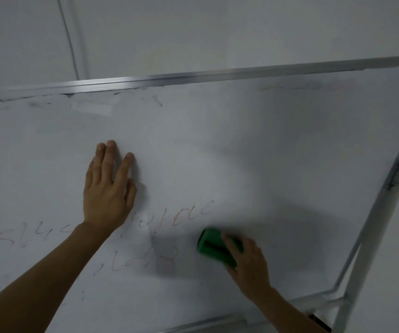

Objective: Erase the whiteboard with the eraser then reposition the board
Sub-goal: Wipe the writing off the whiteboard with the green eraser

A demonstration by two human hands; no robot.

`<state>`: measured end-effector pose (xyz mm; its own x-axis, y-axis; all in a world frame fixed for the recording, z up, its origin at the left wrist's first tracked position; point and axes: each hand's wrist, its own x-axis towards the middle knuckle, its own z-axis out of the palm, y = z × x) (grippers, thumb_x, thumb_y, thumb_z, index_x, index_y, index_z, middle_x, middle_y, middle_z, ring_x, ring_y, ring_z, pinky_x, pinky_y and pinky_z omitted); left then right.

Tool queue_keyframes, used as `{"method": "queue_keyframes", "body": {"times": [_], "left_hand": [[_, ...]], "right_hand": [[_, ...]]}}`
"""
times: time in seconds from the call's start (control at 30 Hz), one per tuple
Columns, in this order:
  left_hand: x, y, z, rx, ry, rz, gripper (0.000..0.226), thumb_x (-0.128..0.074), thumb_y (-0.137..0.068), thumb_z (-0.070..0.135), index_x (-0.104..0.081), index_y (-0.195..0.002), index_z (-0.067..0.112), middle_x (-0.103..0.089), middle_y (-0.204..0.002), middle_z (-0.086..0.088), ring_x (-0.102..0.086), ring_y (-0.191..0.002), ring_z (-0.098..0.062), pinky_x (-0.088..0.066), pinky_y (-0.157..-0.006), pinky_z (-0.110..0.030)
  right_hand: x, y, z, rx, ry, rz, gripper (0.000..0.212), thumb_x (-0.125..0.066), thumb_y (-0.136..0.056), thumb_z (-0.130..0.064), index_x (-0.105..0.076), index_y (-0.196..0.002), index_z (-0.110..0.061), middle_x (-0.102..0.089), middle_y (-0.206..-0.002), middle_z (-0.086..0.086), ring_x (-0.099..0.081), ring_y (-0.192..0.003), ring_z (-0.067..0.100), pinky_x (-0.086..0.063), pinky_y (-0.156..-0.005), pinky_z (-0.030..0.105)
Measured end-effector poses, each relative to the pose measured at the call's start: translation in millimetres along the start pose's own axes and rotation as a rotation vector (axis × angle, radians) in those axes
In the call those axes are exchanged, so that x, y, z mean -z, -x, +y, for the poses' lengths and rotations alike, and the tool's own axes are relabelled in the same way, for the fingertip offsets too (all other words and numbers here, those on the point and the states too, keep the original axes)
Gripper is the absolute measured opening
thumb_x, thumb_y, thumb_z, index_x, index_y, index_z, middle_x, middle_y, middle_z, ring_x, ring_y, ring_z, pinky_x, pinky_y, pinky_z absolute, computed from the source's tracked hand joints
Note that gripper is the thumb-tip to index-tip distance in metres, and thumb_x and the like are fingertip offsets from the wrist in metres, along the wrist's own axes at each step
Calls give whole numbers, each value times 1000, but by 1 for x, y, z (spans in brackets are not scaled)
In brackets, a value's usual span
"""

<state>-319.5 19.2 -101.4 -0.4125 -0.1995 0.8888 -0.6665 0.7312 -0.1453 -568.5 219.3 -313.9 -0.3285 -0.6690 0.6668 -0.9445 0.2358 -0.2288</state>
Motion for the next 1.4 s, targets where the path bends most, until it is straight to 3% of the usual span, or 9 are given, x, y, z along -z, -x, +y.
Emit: {"method": "queue_keyframes", "body": {"times": [0.13,0.3,0.53,0.63,0.8,1.03,1.13,1.27,1.4], "left_hand": [[2,2,-7,-45,-3,-17,52,-44,-94,25,-40,-142,5,-18,-155,-25,-12,-146,-38,-25,-113,-53],[0,1,-3,-42,3,-24,53,-46,-94,23,-39,-143,5,-18,-155,-25,-12,-146,-38,-25,-114,-53],[4,2,-10,-39,2,-51,54,-43,-94,26,-39,-143,5,-17,-155,-25,-12,-146,-39,-24,-115,-54],[12,9,-19,-25,-15,-56,56,-45,-93,26,-38,-144,6,-16,-155,-26,-11,-146,-38,-20,-117,-53],[26,27,-49,151,-48,-87,61,-40,-92,32,-29,-148,10,-7,-158,-23,3,-148,-30,-3,-120,-42],[26,32,-68,160,-49,-142,63,-36,-93,34,-25,-149,8,-4,-158,-23,0,-147,-35,-16,-115,-52],[28,36,-76,118,-58,-149,63,-34,-93,36,-24,-150,9,-5,-158,-22,0,-148,-34,-16,-116,-52],[28,36,-79,71,-60,-139,61,-36,-94,33,-26,-149,9,-7,-158,-22,-1,-148,-33,-14,-117,-50],[25,35,-75,61,-44,-113,61,-36,-94,33,-28,-149,8,-10,-158,-23,-4,-148,-35,-14,-118,-50]], "right_hand": [[18,-19,19,51,-6,105,102,-78,-69,-41,-16,-150,-42,-54,-120,12,-54,-102,30,-56,-74,38],[66,-100,6,-387,-277,539,98,-82,-73,-35,-20,-149,-37,-44,-124,13,-51,-109,31,-48,-83,37],[-6,-9,-25,133,47,-41,131,-89,-54,-41,-1,-151,-41,-55,-114,9,-53,-99,27,-55,-73,36],[16,-34,-9,147,27,128,110,-83,-65,-39,-14,-151,-41,-51,-120,11,-53,-102,30,-56,-76,41],[59,-93,-16,-420,-265,504,95,-80,-75,-39,-21,-150,-30,-43,-127,16,-52,-109,34,-51,-82,41],[-16,-6,-44,84,34,-22,124,-87,-60,-38,-4,-152,-41,-55,-119,11,-54,-104,29,-55,-76,40],[8,-32,-32,83,30,140,109,-84,-66,-35,-15,-150,-42,-52,-120,12,-53,-104,31,-54,-78,40],[45,-87,-36,-341,-180,472,93,-80,-75,-34,-24,-148,-33,-44,-125,14,-52,-108,35,-52,-79,42],[4,-51,-80,-268,-172,336,93,-79,-74,-35,-25,-150,-28,-45,-126,13,-53,-108,33,-53,-81,40]]}}
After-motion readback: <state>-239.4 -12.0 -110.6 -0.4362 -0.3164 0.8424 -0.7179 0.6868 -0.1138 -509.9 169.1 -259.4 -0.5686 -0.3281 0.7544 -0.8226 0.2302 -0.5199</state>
